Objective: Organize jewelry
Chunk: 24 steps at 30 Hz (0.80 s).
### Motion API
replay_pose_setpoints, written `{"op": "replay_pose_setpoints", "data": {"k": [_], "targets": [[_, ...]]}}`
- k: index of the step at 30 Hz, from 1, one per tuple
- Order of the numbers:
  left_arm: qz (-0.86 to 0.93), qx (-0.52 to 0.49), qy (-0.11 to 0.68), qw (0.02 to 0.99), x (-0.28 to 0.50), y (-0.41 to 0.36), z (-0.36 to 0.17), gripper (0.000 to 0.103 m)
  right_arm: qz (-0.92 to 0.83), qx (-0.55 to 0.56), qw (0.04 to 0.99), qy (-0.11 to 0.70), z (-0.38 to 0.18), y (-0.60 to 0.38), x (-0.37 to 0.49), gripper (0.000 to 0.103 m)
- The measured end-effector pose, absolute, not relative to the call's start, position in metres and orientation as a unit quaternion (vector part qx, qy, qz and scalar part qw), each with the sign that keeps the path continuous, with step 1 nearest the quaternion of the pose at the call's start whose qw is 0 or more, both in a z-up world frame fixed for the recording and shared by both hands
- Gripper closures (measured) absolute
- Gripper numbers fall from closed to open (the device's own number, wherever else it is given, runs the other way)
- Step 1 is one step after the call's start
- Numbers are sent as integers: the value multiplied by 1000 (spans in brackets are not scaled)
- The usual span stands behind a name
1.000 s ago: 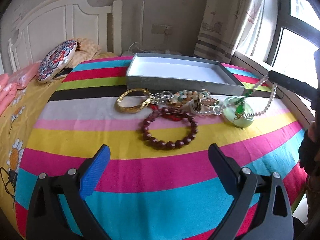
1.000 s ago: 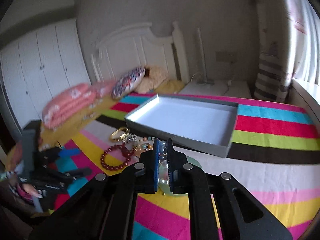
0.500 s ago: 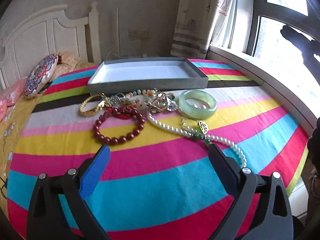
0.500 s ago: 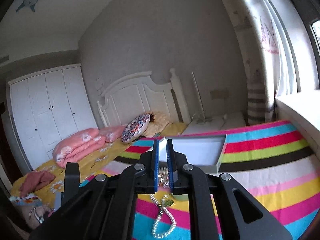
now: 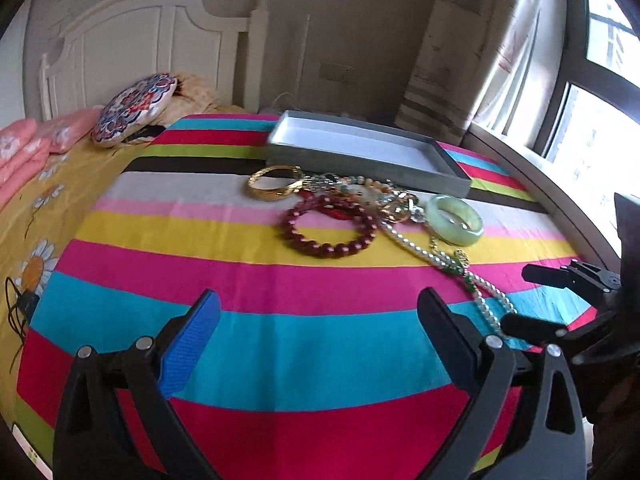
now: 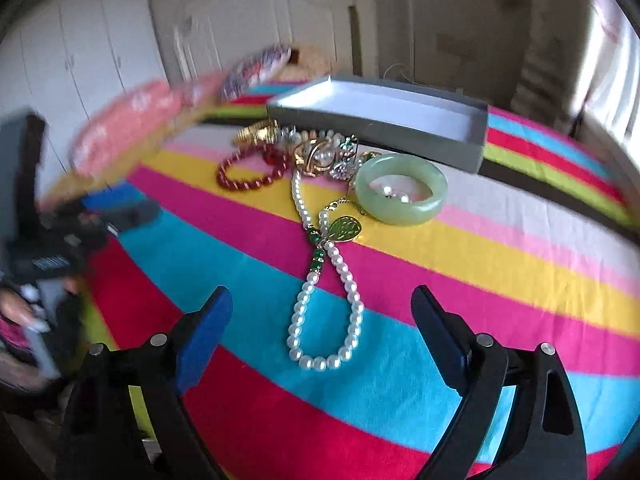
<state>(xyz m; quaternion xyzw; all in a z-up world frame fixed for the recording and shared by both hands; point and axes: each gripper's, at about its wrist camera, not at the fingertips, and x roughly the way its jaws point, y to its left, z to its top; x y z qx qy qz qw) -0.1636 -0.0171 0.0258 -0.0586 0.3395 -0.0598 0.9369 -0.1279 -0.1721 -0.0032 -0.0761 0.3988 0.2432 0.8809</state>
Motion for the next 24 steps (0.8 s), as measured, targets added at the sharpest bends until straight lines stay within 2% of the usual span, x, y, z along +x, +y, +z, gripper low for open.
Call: {"op": "replay_pose_setpoints", "data": {"k": [4,6,7,8,10,12,18,24], "targets": [[-56,-62,334,939,-166,-6,24,5,230,-114,866,429,-20,-155,-121,25],[-55,-64,332,939,-168,-1,22,5,239,-117,865,425,-16,-155,-125,42],[-55,-66,332,939,-169,1,21,5,243,-114,866,422,-15,-157,-127,59],[-55,-68,332,939,-169,3,20,5,247,-106,866,422,-14,-159,-130,69],[-56,-76,332,938,-169,7,18,5,259,-78,863,426,-13,-165,-132,82],[-57,-85,332,938,-169,11,18,5,276,-41,860,426,-11,-171,-134,89],[-68,-72,324,941,-163,0,32,5,364,87,830,412,-2,-185,-139,91],[-125,28,328,936,-102,-66,53,5,312,133,840,423,-11,-212,-128,90]]}}
